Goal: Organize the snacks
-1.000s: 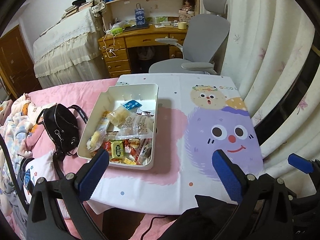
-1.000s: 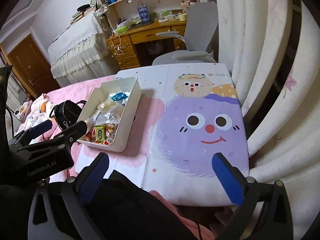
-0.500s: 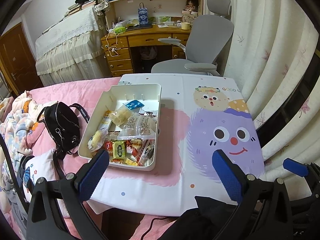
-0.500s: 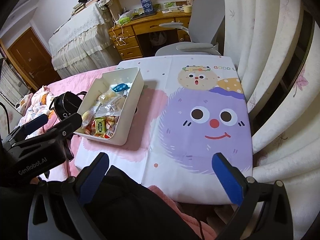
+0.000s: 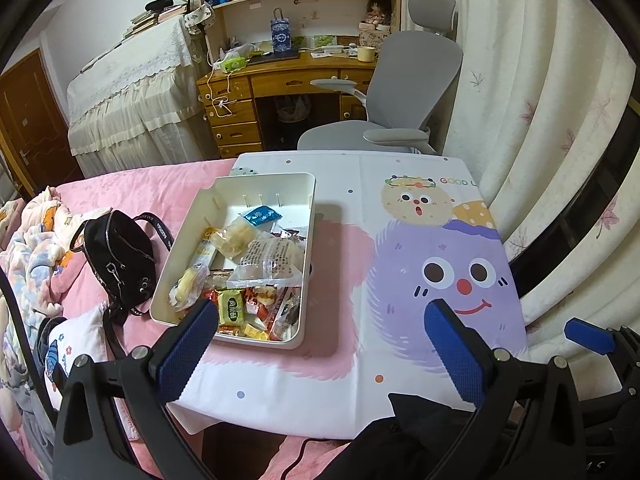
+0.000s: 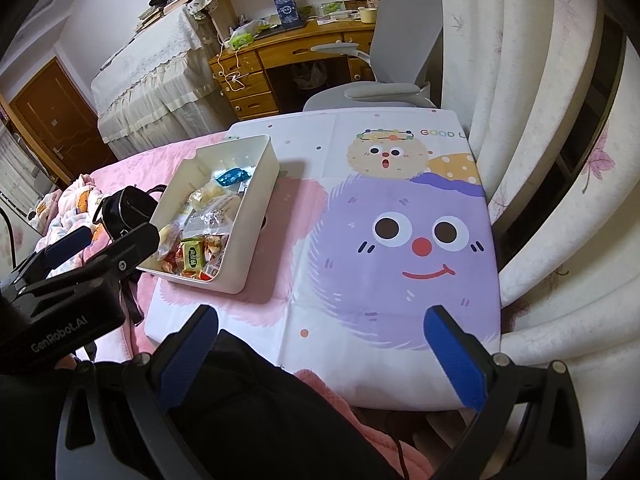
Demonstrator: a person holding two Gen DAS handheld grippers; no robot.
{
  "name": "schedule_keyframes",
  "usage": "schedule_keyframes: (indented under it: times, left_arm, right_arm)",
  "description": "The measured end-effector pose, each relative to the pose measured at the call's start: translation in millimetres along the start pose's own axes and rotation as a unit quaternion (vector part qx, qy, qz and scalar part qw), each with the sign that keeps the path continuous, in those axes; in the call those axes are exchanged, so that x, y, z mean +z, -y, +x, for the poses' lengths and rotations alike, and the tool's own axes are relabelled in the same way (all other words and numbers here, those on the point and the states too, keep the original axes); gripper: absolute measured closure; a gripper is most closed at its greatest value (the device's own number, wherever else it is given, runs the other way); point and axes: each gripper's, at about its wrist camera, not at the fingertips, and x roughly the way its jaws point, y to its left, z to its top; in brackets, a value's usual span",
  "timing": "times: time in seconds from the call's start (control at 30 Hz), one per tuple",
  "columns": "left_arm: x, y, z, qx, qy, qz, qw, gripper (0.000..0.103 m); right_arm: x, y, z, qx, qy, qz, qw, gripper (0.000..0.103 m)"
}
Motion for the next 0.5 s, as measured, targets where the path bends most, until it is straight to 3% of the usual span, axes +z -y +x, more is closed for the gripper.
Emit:
schedule_keyframes:
  times: [0.5]
  left_arm:
    - [1.2,2.1,1.8,0.0,0.0,0.0,1.0,0.001]
  right_arm:
    - [0.6,3.8,1.8,-0.001,-0.003,0.001,1.0,0.0]
